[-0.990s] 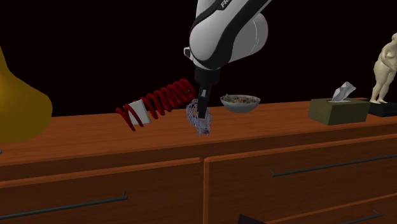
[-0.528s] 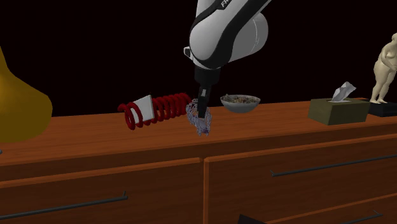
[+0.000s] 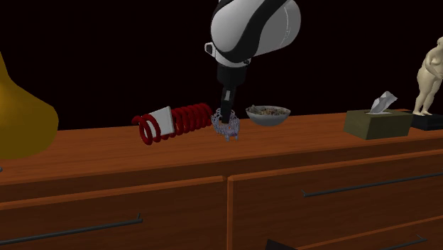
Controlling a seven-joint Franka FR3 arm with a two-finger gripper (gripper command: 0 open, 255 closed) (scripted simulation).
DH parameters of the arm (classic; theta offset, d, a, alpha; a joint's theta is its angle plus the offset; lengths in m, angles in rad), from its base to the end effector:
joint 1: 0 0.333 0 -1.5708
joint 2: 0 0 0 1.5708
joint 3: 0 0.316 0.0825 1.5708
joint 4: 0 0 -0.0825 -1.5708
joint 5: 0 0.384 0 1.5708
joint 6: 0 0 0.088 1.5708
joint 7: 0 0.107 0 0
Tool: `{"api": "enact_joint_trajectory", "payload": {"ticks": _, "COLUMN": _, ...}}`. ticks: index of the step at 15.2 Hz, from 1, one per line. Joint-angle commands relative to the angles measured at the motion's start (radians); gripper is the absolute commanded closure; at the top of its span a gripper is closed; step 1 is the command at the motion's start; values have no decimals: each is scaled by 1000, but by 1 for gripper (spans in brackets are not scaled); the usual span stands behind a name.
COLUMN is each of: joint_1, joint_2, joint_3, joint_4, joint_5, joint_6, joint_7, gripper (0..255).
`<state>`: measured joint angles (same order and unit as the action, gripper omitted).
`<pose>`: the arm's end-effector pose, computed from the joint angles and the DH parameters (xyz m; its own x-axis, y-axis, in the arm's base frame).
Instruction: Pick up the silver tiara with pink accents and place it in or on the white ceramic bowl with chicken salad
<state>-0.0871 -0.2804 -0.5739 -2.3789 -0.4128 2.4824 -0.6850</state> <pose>0.3843 -0.3078 0.4487 0.9411 0.3139 0.1259 0.2524 -0.8997 0.3561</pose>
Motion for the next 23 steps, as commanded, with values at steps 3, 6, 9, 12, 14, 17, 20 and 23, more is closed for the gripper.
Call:
{"api": "enact_joint_trajectory", "payload": {"ticks": 3, "joint_1": 3, "joint_2": -25, "joint_3": 10, "joint_4": 37, "joint_5": 6, "joint_6": -60, "joint_7": -9, "gripper": 255}}
{"api": "enact_joint_trajectory", "payload": {"ticks": 6, "joint_1": 4, "joint_2": -41, "joint_3": 18, "joint_4": 64, "joint_5": 10, "joint_6": -103, "joint_7": -14, "gripper": 255}}
{"api": "enact_joint_trajectory", "payload": {"ticks": 9, "joint_1": 7, "joint_2": -55, "joint_3": 26, "joint_4": 93, "joint_5": 15, "joint_6": -146, "joint_7": -21, "gripper": 255}}
{"api": "enact_joint_trajectory", "payload": {"ticks": 12, "joint_1": 9, "joint_2": -67, "joint_3": 33, "joint_4": 124, "joint_5": 20, "joint_6": -187, "joint_7": -27, "gripper": 255}}
{"api": "enact_joint_trajectory", "payload": {"ticks": 14, "joint_1": 11, "joint_2": -74, "joint_3": 38, "joint_4": 146, "joint_5": 24, "joint_6": -215, "joint_7": -31, "gripper": 255}}
{"api": "enact_joint_trajectory", "payload": {"ticks": 17, "joint_1": 14, "joint_2": -81, "joint_3": 45, "joint_4": 179, "joint_5": 30, "joint_6": -255, "joint_7": -38, "gripper": 255}}
{"api": "enact_joint_trajectory", "payload": {"ticks": 20, "joint_1": 17, "joint_2": -86, "joint_3": 51, "joint_4": 215, "joint_5": 37, "joint_6": -296, "joint_7": -45, "gripper": 255}}
{"api": "enact_joint_trajectory", "payload": {"ticks": 23, "joint_1": 20, "joint_2": -89, "joint_3": 56, "joint_4": 247, "joint_5": 43, "joint_6": -331, "joint_7": -52, "gripper": 255}}
